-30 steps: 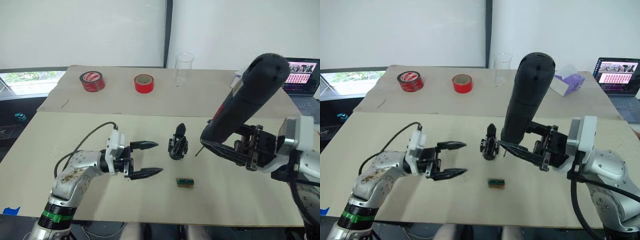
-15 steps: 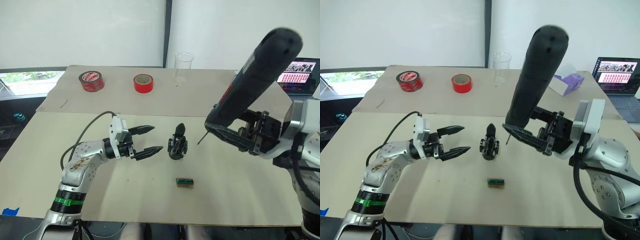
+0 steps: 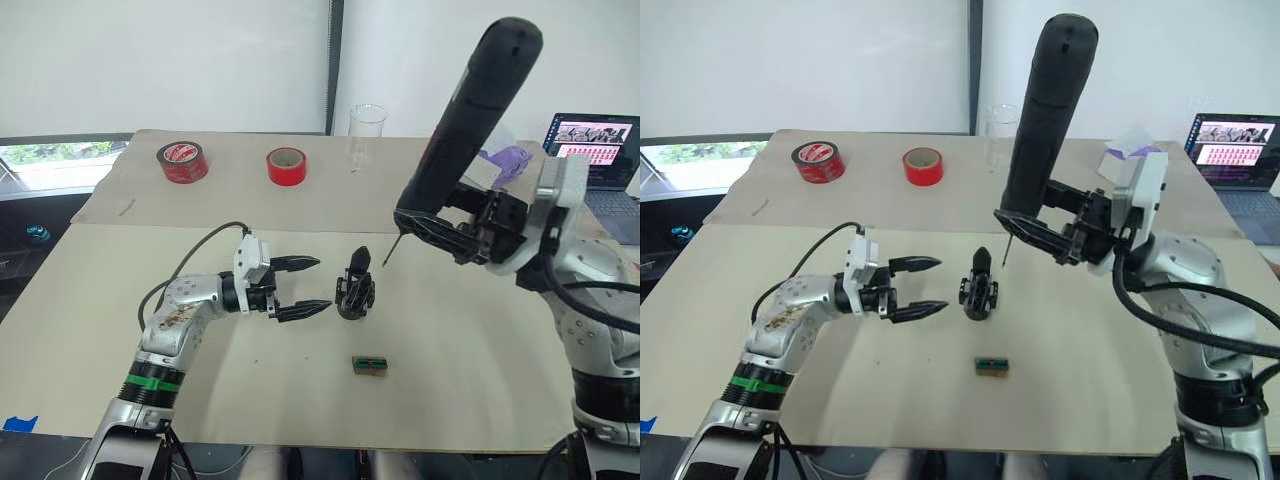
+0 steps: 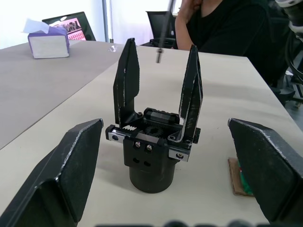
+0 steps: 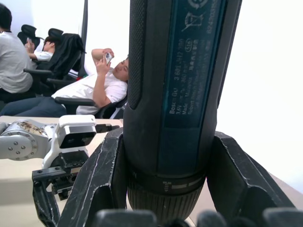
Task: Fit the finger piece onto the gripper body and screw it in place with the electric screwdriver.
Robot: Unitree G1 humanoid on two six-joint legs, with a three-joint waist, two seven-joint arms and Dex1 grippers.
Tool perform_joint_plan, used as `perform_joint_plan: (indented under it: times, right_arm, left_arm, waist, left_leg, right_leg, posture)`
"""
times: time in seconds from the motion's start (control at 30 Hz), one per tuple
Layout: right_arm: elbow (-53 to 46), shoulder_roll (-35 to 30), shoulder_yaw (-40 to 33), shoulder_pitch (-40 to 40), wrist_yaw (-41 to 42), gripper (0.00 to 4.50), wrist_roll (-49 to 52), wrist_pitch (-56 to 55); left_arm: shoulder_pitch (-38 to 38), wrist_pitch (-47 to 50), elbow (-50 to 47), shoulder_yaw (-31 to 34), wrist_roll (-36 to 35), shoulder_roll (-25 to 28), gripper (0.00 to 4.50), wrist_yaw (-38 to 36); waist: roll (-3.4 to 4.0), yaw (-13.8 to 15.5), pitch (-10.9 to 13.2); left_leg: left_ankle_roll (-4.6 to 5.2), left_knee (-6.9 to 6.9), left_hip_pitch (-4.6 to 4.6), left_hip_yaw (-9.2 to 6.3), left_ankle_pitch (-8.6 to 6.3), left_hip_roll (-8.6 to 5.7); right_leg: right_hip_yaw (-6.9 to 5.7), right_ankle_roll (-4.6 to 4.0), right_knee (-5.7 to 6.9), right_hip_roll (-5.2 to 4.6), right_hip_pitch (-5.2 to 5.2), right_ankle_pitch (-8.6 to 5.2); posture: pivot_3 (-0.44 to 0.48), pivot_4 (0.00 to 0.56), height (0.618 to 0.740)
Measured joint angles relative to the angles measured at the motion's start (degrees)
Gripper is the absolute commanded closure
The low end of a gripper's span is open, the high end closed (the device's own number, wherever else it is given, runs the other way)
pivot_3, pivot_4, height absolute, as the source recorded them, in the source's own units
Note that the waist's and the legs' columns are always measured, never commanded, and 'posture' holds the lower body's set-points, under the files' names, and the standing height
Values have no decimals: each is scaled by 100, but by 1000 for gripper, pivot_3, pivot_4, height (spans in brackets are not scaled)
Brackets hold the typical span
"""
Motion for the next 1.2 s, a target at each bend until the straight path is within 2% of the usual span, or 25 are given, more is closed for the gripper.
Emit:
perform_joint_plan:
  times: [0.77, 1.2]
  right_arm:
    - [245, 529, 490, -355, 396, 2567, -80, 197]
    - [438, 596, 694, -399, 582, 2567, -297, 433]
  left_arm:
    - [-94, -647, 608, -317, 717, -370, 0, -13]
    - [-131, -687, 709, -370, 766, -447, 0, 0]
  waist:
    - [0, -1, 0]
    - [0, -6, 0]
  left_leg:
    - [11, 1, -3, -2, -6, 0]
    - [10, 1, -3, -1, -6, 0]
  right_leg:
    - [-2, 0, 2, -3, -2, 2]
    - [-2, 0, 2, -3, -3, 2]
  posture:
    - [0, 150, 740]
    - [0, 150, 740]
